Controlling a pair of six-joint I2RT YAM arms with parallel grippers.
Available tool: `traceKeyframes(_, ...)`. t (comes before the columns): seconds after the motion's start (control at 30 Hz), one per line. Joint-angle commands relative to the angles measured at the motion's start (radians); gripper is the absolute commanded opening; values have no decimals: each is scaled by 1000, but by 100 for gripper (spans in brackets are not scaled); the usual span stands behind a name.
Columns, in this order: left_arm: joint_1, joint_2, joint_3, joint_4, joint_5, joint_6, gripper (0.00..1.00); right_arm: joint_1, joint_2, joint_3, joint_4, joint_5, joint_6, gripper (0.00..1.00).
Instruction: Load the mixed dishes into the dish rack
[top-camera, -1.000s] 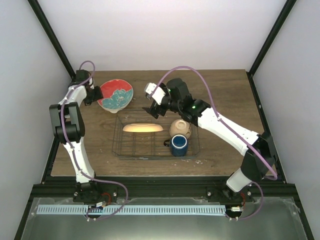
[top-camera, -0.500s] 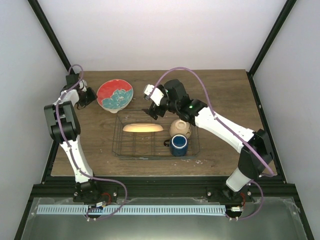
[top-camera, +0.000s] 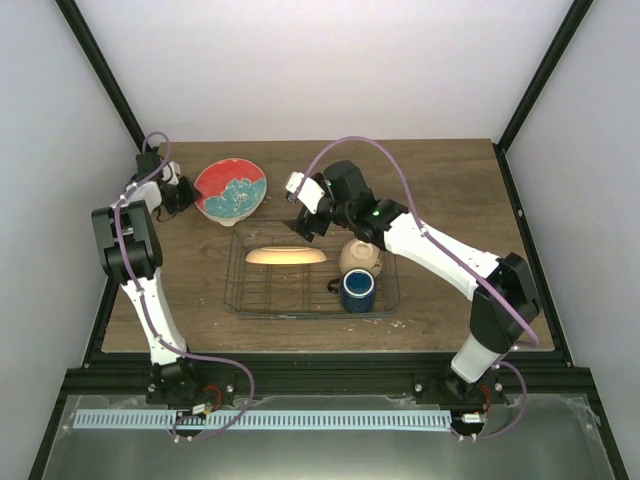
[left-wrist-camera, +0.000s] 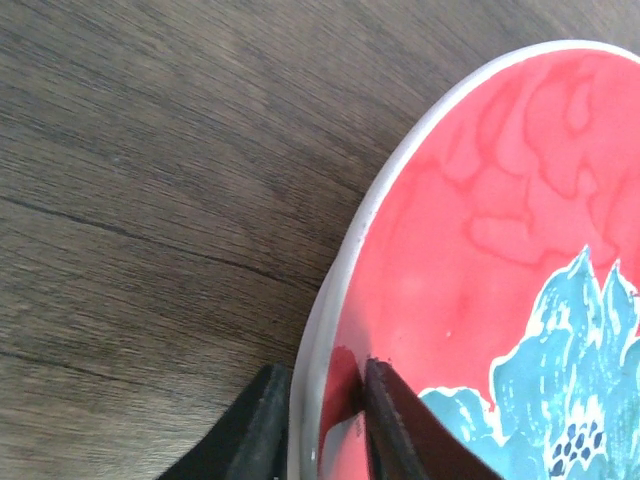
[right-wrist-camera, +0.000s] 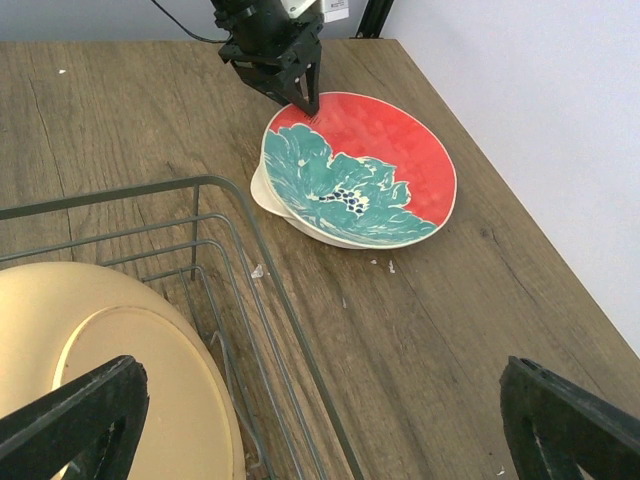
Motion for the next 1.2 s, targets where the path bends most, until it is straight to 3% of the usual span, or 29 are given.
traceKeyframes(0.0, -1, 16, -9, 23, 28, 0, 15, -4, 13, 56, -9, 1, 0, 97)
traceKeyframes(0.2, 6, 14, 0, 0, 28, 23, 0, -4, 17, 55, -12, 2, -2, 97)
traceKeyframes(0.5, 57, -32, -80, 45, 123, 9, 0, -14, 44, 51, 7, -26, 58, 98)
traceKeyframes(0.9, 97, -99, -210, 193, 324, -66, 0, -107, 258, 322, -71, -261, 290, 98)
traceKeyframes(1.17, 109, -126, -274, 303, 427, -142, 0, -206, 455, 481, -63, -589, 574, 98)
